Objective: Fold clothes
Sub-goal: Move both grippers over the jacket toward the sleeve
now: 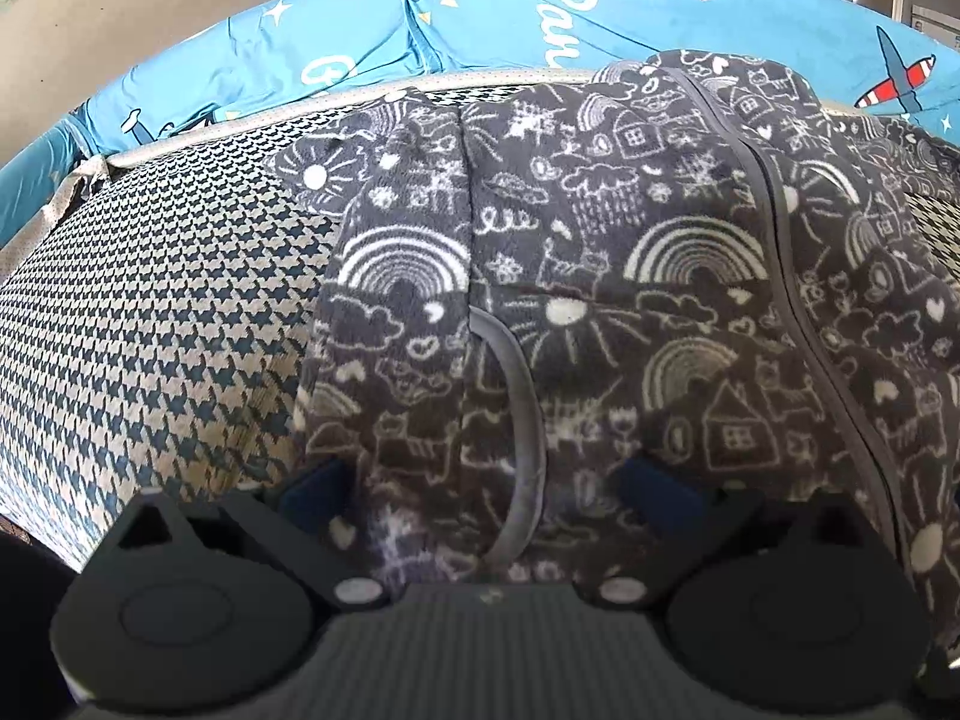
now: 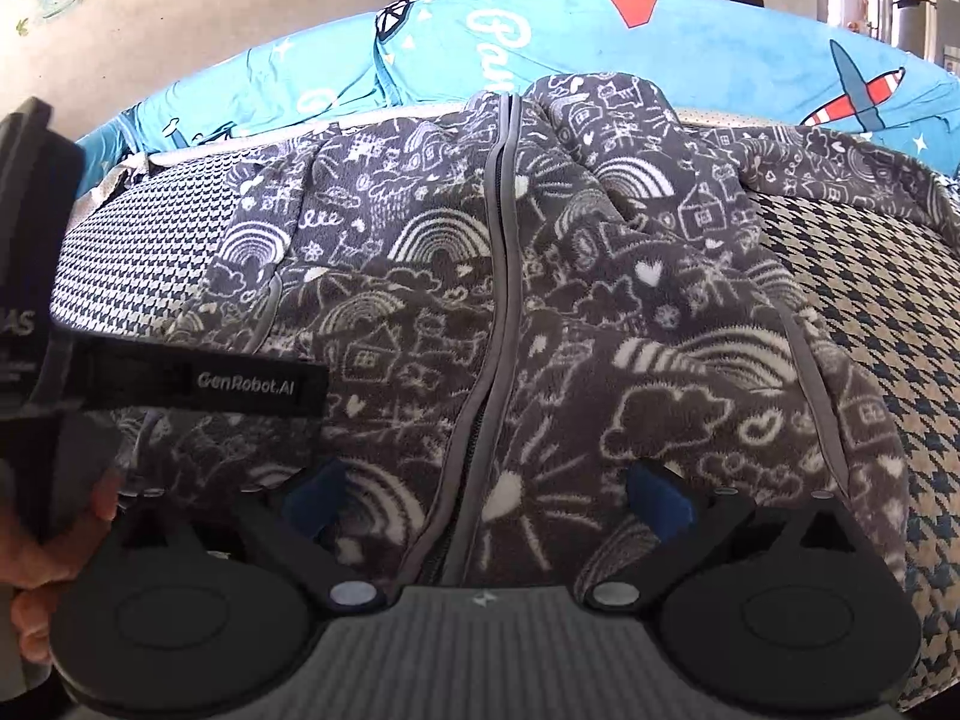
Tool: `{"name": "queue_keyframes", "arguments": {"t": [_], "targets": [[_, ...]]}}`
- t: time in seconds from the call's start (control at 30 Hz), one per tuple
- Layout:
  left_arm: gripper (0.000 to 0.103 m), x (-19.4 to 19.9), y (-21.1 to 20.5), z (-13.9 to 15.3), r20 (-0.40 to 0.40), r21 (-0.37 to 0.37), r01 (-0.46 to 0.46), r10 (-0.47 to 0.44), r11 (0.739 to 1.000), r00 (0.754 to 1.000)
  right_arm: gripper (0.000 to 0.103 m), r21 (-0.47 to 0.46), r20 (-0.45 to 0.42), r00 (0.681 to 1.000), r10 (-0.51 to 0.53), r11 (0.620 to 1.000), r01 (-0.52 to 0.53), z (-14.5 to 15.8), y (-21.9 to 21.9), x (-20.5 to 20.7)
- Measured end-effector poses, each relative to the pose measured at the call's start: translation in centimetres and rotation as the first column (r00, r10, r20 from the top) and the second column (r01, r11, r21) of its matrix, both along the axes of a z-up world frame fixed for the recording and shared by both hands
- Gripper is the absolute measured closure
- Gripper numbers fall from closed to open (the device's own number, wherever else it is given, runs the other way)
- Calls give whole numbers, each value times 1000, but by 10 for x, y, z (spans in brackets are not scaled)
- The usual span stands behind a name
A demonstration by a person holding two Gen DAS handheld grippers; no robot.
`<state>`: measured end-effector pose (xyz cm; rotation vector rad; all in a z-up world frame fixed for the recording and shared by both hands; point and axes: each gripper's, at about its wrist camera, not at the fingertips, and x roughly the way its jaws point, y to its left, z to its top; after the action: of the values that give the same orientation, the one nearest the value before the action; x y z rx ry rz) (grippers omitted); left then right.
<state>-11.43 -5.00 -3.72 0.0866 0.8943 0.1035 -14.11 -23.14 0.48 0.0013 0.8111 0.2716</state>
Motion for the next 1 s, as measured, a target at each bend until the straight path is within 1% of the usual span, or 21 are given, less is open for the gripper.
{"name": "queue_keyframes", "arguments": {"t": [0.07, 0.13, 0.17, 0.27, 0.4, 0.6, 0.73, 0.8, 0.87, 1.0], "targets": [[0, 6, 0, 0, 2, 20, -11, 11, 1000, 1000, 5, 9, 4, 1000, 22, 1000, -22, 6, -5, 1], [0, 13, 0, 1, 3, 40, -21, 21, 999, 1000, 9, 7, 27, 999, 37, 999, -37, 16, -12, 4], [0, 18, 0, 1, 2, 50, -26, 26, 998, 1000, 9, 3, 41, 998, 39, 999, -39, 21, -17, 6], [0, 32, -2, 3, 0, 85, -39, 39, 996, 999, 9, -7, 85, 996, 20, 1000, -19, 33, -35, 15], [0, 50, -2, 6, -16, 117, -55, 58, 992, 998, 9, 28, 106, 993, -46, 999, 43, 42, -62, 35], [0, 76, 4, 8, -56, 102, -74, 80, 992, 995, 9, 77, 69, 988, -137, 988, 131, 43, -91, 72], [0, 89, 1, 9, -77, 119, -67, 76, 991, 994, 9, 130, 39, 983, -181, 976, 175, 42, -107, 90], [0, 91, 0, 12, -86, 114, -51, 61, 992, 994, 9, 173, 27, 979, -204, 965, 196, 40, -115, 100], [0, 91, -1, 18, -69, 96, -31, 37, 995, 997, 9, 205, 18, 973, -229, 954, 220, 39, -122, 111], [0, 95, -1, 32, -19, 40, -10, 11, 999, 1000, 9, 232, 12, 961, -276, 936, 266, 38, -130, 129]]}}
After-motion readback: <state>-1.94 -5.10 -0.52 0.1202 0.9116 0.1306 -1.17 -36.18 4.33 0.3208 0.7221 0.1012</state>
